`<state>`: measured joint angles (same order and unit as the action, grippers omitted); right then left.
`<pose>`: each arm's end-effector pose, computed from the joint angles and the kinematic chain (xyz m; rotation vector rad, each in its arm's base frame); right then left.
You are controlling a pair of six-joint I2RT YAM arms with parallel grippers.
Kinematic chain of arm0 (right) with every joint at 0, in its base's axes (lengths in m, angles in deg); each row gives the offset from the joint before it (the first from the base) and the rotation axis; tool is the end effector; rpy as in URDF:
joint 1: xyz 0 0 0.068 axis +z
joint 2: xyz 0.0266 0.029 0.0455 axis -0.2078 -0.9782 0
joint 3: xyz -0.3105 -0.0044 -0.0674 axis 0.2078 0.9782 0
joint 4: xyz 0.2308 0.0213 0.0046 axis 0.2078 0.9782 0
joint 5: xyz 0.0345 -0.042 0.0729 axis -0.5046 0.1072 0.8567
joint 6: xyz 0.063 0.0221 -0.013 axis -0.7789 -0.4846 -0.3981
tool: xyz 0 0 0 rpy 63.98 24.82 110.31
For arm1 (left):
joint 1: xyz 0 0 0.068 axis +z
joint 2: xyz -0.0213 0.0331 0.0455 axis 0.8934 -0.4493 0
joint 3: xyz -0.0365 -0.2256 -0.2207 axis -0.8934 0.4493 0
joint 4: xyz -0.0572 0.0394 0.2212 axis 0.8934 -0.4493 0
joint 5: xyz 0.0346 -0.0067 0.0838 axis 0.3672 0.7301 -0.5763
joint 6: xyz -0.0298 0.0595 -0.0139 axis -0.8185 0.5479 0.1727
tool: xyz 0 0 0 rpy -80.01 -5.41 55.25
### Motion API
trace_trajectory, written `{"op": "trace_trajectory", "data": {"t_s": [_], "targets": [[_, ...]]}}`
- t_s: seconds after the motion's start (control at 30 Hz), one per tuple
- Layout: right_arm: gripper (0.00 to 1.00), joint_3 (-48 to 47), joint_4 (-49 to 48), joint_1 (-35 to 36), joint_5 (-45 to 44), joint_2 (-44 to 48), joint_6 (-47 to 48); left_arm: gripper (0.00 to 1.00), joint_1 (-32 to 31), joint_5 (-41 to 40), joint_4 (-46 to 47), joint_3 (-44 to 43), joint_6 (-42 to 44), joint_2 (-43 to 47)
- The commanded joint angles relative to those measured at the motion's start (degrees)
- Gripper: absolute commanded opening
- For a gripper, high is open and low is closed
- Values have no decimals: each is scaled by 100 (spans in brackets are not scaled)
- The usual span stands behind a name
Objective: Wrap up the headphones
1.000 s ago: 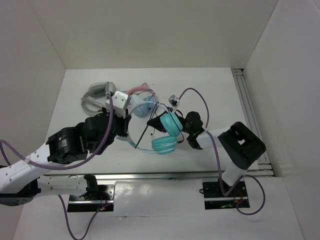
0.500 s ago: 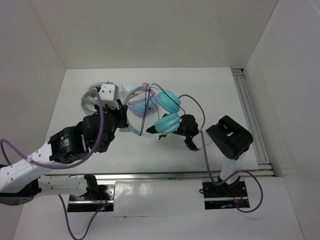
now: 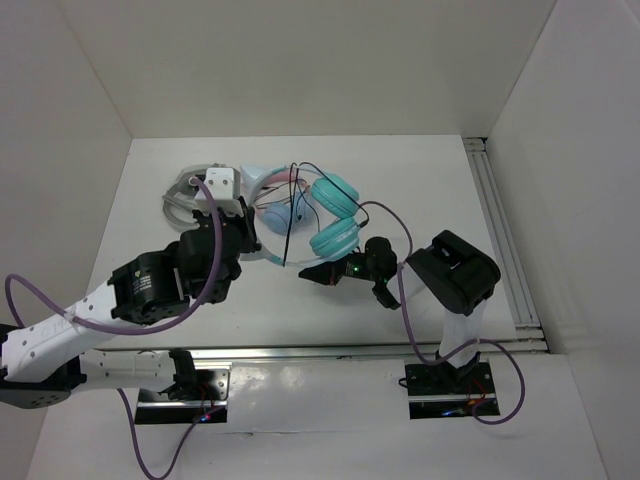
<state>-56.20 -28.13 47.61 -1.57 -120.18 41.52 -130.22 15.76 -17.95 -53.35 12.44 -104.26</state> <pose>0.2503 0.2205 0.2025 -0.4656 1.8347 1.5250 0.0969 -0.1044 0.4870 -0.1803 1.6824 -0.2693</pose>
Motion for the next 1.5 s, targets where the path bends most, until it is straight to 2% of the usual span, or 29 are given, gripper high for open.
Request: {"op": "trace_trajectory", "data": {"t_s": [0.0, 0.07, 0.13, 0.23, 0.43, 0.53, 0.9, 1.17, 1.27, 1.47], "targets": [[23, 74, -1718, -37, -82, 330, 343, 0, -23, -238, 622, -87, -243, 150], [18, 74, -1533, -37, -82, 392, 431, 0, -23, -238, 569, -87, -243, 150], [18, 74, -1401, -37, -82, 454, 502, 0, -23, -309, 403, -87, -356, 150], [26, 134, -1339, -37, -82, 507, 554, 0, -23, -361, 341, -87, -357, 202], [34, 188, -1032, -37, -82, 673, 730, 0, -23, -414, 341, -87, -357, 256], [30, 241, -970, -37, -134, 779, 783, 0, -23, -414, 288, -35, -357, 316], [32, 118, -838, 15, -126, 726, 844, 0, -23, -476, 288, -35, -410, 370], [32, -145, -951, 68, -232, 358, 792, 0, -23, -423, 288, -35, -462, 370], [35, -225, -900, 68, -407, 287, 792, 0, -23, -423, 235, -35, -462, 370], [43, -507, -127, 121, -689, 392, 1248, 0, -23, -423, 121, -35, -568, 370]]}}
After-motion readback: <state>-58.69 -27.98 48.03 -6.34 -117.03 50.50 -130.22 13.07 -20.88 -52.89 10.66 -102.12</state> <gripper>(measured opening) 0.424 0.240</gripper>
